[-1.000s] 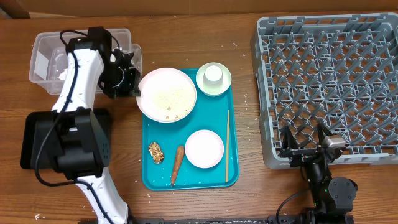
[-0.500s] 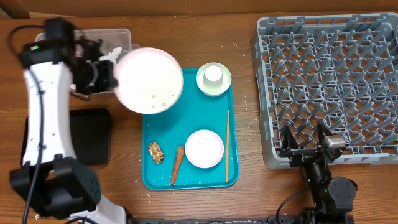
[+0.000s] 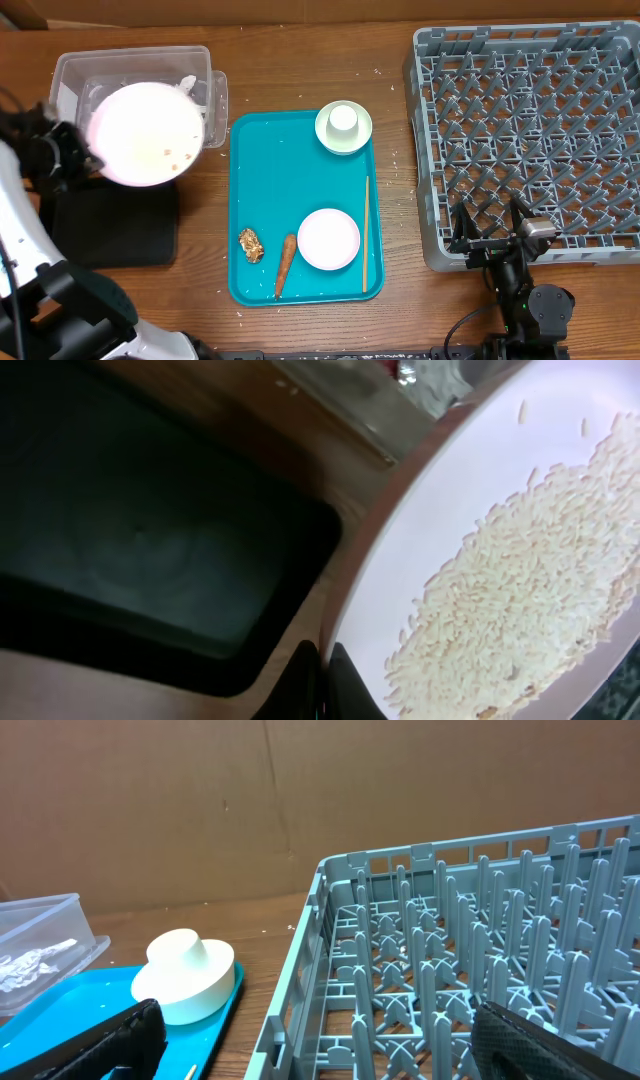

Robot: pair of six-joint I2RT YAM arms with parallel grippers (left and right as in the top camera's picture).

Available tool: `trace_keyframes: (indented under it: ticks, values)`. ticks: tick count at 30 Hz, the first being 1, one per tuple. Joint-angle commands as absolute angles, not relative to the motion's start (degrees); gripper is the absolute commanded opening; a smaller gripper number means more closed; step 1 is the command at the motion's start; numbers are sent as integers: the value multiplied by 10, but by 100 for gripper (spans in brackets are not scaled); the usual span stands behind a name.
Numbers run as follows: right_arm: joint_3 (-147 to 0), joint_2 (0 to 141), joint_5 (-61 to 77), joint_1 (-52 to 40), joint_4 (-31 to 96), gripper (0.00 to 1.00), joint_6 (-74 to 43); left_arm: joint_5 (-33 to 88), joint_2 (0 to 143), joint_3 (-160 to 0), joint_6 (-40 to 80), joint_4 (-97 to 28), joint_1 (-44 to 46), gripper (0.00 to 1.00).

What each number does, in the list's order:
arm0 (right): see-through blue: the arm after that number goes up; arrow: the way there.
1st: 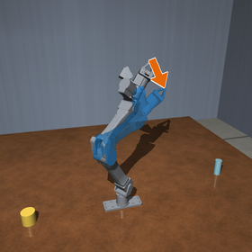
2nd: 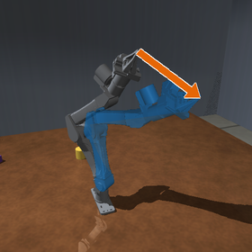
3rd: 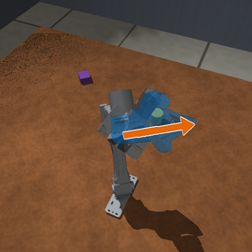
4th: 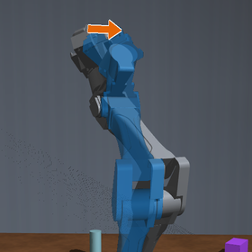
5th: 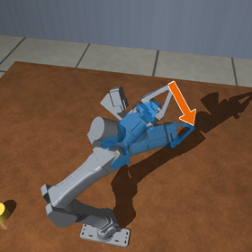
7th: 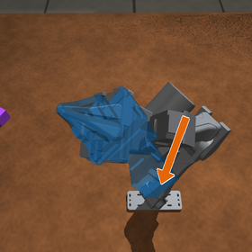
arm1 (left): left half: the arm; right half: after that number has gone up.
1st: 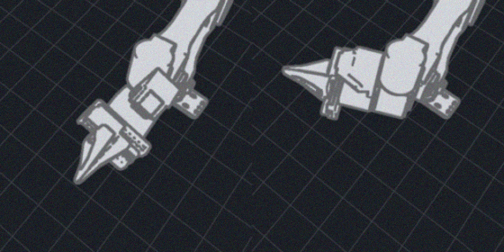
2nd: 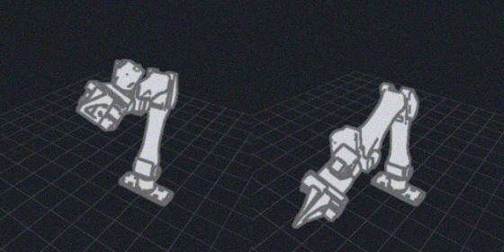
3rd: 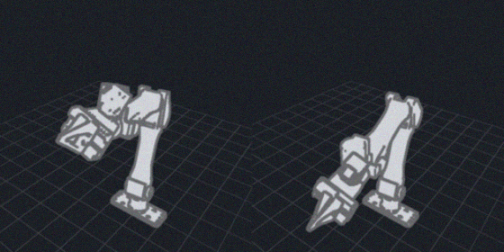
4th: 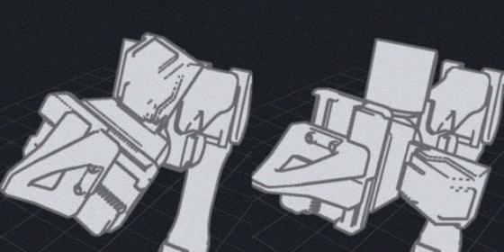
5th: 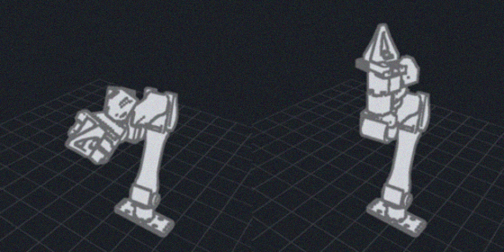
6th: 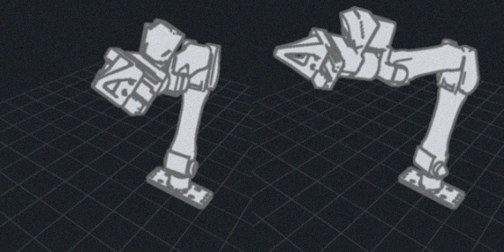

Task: Sort waste into correct bins and load items into the dishwasher
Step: 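Lift the plate and carry it over the black tray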

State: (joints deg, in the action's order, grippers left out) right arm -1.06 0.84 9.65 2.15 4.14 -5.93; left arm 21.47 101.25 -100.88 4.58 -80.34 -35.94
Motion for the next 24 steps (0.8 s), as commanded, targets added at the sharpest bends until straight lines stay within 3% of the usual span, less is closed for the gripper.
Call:
trace_keyframes:
  ticks: [1,15,24]
  values:
    - [-5,2,95,18,39,100,-60,235,998,-1022,85,-819,-405,4]
    - [-5,2,95,18,39,100,-60,166,998,-1022,109,-858,-570,4]
    - [-5,2,95,18,39,100,-60,56,998,-1022,165,-914,-596,4]
